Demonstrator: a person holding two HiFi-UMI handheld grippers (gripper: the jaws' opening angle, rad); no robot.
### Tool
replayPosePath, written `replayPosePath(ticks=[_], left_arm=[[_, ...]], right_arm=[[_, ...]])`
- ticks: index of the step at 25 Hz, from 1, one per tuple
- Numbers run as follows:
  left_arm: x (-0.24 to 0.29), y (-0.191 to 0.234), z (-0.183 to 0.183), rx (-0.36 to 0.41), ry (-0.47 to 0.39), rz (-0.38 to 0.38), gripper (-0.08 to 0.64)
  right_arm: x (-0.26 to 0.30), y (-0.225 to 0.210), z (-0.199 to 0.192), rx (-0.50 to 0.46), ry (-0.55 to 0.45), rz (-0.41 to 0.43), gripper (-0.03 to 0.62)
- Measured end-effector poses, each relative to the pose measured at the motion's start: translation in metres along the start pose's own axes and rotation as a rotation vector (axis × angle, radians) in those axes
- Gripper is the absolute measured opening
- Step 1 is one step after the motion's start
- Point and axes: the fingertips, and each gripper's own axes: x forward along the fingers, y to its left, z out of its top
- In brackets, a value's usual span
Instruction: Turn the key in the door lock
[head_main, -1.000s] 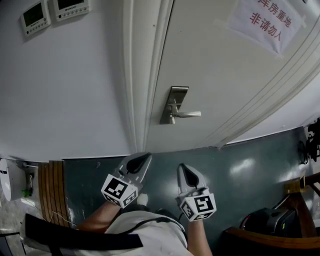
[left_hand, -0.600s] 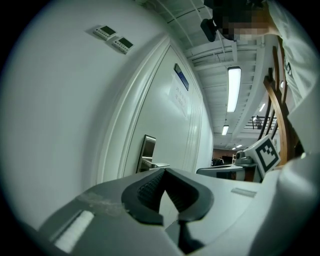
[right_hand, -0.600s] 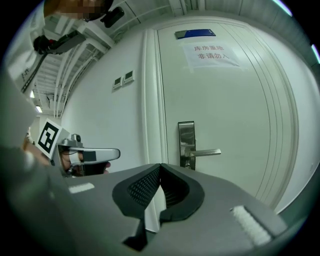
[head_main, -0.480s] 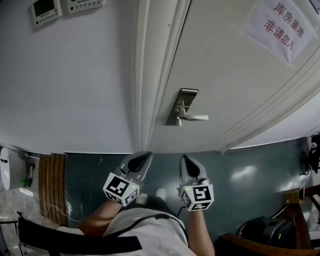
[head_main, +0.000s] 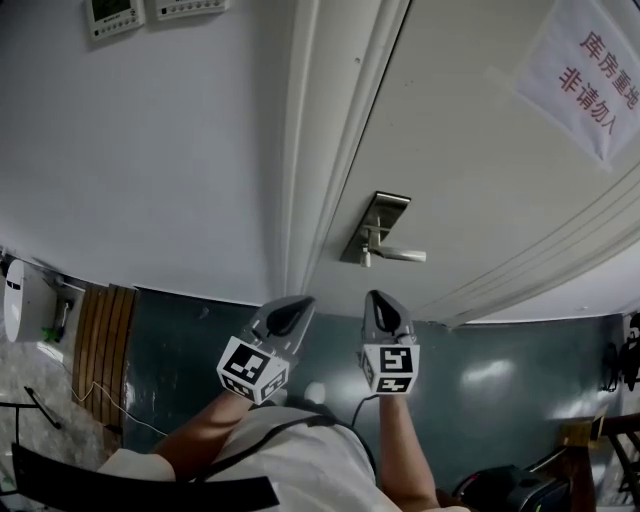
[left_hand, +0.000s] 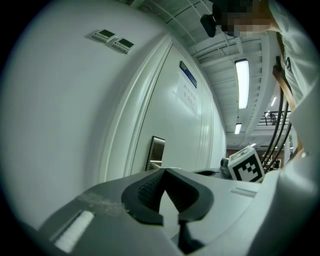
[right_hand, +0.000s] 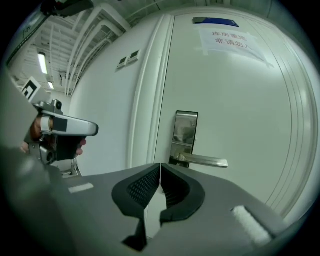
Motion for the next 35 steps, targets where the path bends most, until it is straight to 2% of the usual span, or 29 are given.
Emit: replayPosePath(ticks=[6, 9, 12, 18, 21, 24, 26, 31, 35], left_arm=[[0.016, -0.001, -0.003, -0.001, 0.005, 0.038, 0.006], [0.02, 0.0, -0.005, -0.004, 0.009, 0.061, 0.005], [0.02, 0.004, -0.007, -0.01, 0.014, 0.088, 0.005], [0.022, 0.012, -0.015, -0.012, 0.031, 0.132, 0.005], [0.025, 0.013, -0.016, -0.011, 0.036, 0.139, 0.006], [0.027, 0.013, -0.016, -0.007, 0.04, 0.143, 0.006], [0.027, 0.013, -0.016, -0.004, 0.043, 0.145, 0.006], [0.026, 0.013, -0.018, 0.001, 0.055, 0.151, 0.005], [0.025, 0.013, -0.019, 0.006, 0.06, 0.155, 0.005]], right_arm=[[0.04, -0.01, -0.018, -0.085, 0.051, 0.045, 0.06], [0.058, -0.014, -0.027, -0.177, 0.077, 0.039, 0.126], [0.076, -0.017, -0.039, -0.28, 0.1, 0.035, 0.163], [0.1, -0.022, -0.057, -0.397, 0.14, 0.034, 0.184], [0.107, -0.024, -0.058, -0.398, 0.139, 0.031, 0.184], [0.11, -0.026, -0.056, -0.286, 0.127, 0.046, 0.187], [0.109, -0.025, -0.054, -0.174, 0.108, 0.075, 0.187], [0.11, -0.031, -0.05, 0.26, 0.044, 0.153, 0.192], [0.115, -0.036, -0.052, 0.493, 0.026, 0.201, 0.19]])
